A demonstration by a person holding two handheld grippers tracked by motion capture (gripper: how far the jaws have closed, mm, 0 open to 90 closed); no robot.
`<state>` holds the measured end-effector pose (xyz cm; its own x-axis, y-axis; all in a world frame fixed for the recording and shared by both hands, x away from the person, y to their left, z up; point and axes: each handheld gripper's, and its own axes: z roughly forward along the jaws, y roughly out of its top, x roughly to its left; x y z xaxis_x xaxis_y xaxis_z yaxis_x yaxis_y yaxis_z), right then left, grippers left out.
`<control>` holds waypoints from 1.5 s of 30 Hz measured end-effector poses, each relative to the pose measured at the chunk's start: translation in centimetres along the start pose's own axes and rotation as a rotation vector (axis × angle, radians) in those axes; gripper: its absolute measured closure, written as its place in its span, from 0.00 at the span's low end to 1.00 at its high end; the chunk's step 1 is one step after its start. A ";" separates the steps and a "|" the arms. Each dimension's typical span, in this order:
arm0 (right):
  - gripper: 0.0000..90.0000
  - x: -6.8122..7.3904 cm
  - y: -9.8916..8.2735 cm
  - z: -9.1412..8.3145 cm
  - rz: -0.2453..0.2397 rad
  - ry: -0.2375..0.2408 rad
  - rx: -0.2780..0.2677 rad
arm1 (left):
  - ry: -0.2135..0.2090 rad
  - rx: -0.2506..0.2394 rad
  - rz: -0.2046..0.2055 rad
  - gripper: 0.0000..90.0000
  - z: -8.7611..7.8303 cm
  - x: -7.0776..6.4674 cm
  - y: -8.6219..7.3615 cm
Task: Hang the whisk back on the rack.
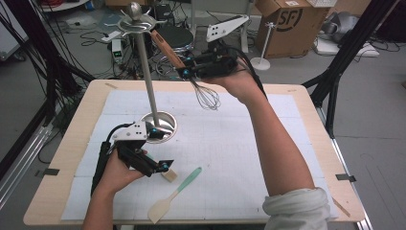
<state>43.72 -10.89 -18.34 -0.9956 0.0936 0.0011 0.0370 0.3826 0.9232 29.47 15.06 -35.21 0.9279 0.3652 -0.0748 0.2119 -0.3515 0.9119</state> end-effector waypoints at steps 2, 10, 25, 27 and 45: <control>0.78 -0.2 0.3 0.2 0.001 -0.005 0.002 | 0.004 -0.003 0.001 0.02 0.0 0.0 0.0; 0.78 -0.8 0.3 1.3 0.016 -0.026 0.017 | -0.003 -0.009 -0.001 0.02 -0.1 -0.1 0.0; 0.79 -1.4 -0.1 2.3 0.047 -0.054 0.040 | 0.000 -0.002 0.001 0.02 0.0 -0.1 0.0; 0.79 -1.4 -0.1 2.5 0.051 -0.051 0.042 | 0.000 0.000 0.002 0.02 0.0 -0.1 0.0; 0.79 -1.0 0.3 4.6 0.046 -0.056 0.088 | -0.005 0.001 0.004 0.02 0.2 -0.2 0.1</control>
<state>45.11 -6.68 -19.86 -0.9864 0.1633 0.0188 0.0923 0.4557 0.8853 29.34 14.80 -35.21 0.9301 0.3600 -0.0731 0.2086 -0.3538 0.9118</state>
